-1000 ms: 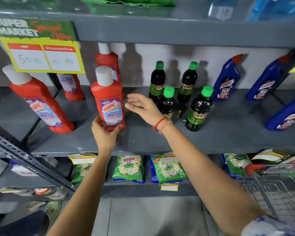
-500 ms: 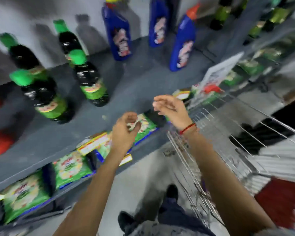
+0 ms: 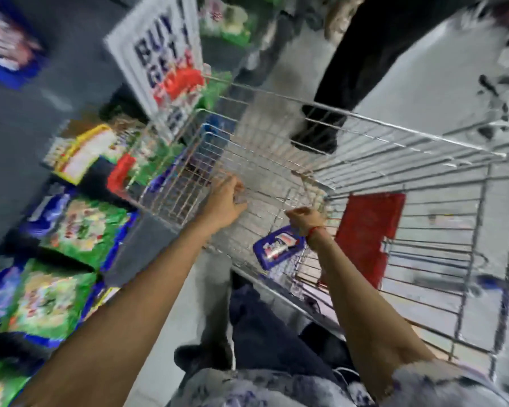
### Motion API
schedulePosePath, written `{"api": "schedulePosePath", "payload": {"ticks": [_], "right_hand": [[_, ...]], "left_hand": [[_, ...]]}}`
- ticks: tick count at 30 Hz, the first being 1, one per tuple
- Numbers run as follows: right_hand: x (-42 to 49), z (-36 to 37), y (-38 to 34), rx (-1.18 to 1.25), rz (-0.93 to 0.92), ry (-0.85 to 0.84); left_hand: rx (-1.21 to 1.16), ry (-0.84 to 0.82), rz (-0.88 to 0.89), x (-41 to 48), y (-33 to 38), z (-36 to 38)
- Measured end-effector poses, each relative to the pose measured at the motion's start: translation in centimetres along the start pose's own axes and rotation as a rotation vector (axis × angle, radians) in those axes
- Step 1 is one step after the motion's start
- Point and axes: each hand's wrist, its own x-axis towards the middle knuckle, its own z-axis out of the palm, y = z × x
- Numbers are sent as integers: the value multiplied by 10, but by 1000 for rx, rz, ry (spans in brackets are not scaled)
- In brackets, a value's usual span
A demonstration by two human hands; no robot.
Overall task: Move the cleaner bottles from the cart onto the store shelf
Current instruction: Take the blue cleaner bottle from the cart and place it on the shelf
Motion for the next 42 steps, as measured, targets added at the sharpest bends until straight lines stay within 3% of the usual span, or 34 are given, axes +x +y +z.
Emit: {"api": "schedulePosePath", "payload": {"ticks": [4, 7, 11, 13, 18, 26, 33, 37, 42], "right_hand": [[17, 5, 72, 167, 302, -33], [20, 17, 107, 353, 450, -2], [72, 46, 152, 641, 517, 82], [57, 47, 123, 774, 535, 165], [61, 49, 128, 755, 555, 220], [62, 54, 120, 910, 490, 183], [46, 45, 51, 746, 167, -44], [31, 42, -18, 558, -6, -112], [-8, 49, -107, 483, -268, -209]], "left_hand": [[99, -210, -206, 42, -15, 48], [199, -324, -255, 59, -36, 81], [339, -496, -288, 66, -56, 121], [326, -554, -310, 68, -65, 141], [253, -679, -374, 68, -71, 180], [232, -592, -450, 73, -77, 189], [72, -578, -473, 81, -69, 132], [-190, -439, -403, 70, -33, 70], [-345, -115, -233, 40, -8, -9]]}}
